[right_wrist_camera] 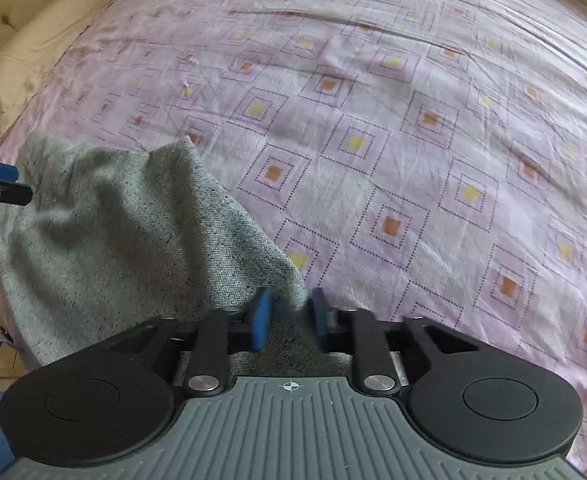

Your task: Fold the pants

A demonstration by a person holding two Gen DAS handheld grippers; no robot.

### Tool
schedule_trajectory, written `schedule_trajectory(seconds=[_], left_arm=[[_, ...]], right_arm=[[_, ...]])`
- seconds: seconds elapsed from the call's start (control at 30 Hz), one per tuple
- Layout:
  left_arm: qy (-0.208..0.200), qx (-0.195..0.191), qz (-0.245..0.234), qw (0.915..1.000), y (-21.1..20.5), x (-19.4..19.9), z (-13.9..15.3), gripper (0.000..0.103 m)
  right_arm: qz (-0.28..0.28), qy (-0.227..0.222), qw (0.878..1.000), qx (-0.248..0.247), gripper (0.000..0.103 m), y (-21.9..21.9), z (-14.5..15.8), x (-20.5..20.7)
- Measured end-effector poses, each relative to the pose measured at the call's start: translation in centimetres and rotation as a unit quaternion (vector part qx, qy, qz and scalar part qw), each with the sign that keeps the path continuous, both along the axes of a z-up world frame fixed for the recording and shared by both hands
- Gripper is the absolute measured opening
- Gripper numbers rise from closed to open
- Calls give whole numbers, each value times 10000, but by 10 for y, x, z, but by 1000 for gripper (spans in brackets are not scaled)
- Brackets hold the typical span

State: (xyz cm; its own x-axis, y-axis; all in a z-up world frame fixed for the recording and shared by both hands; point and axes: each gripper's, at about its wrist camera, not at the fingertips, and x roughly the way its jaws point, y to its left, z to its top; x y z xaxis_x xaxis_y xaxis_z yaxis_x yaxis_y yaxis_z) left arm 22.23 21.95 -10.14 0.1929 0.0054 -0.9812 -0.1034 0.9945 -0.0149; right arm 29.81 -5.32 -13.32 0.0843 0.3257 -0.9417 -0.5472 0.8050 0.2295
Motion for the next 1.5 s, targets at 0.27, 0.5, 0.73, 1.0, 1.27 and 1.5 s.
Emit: schedule_trajectory(seconds=[0.27, 0.5, 0.73, 1.0, 1.27, 1.5], left_arm=[[-146, -216, 33, 9997, -54, 62, 3, 61], [146, -38, -819, 9965, -119, 103, -19, 65], [1037, 856, -1569, 9784, -141, 106, -63, 55], [676, 431, -1110, 9906, -127, 120, -64, 13], [147, 277, -460, 9985, -108, 150, -40, 22], [-42, -26, 219, 9997, -48, 112, -10, 43]], right_arm=[[893, -698, 9935, 74, 9, 2, 21, -53], [971, -511, 9938, 187, 9, -1, 14, -67], [643, -422, 9964, 351, 9, -10, 13, -55], [153, -579, 9977, 328, 9, -13, 14, -35], [-474, -542, 9974, 32, 10, -20, 4, -17], [-378, -396, 9913, 1199, 10, -8, 32, -24]])
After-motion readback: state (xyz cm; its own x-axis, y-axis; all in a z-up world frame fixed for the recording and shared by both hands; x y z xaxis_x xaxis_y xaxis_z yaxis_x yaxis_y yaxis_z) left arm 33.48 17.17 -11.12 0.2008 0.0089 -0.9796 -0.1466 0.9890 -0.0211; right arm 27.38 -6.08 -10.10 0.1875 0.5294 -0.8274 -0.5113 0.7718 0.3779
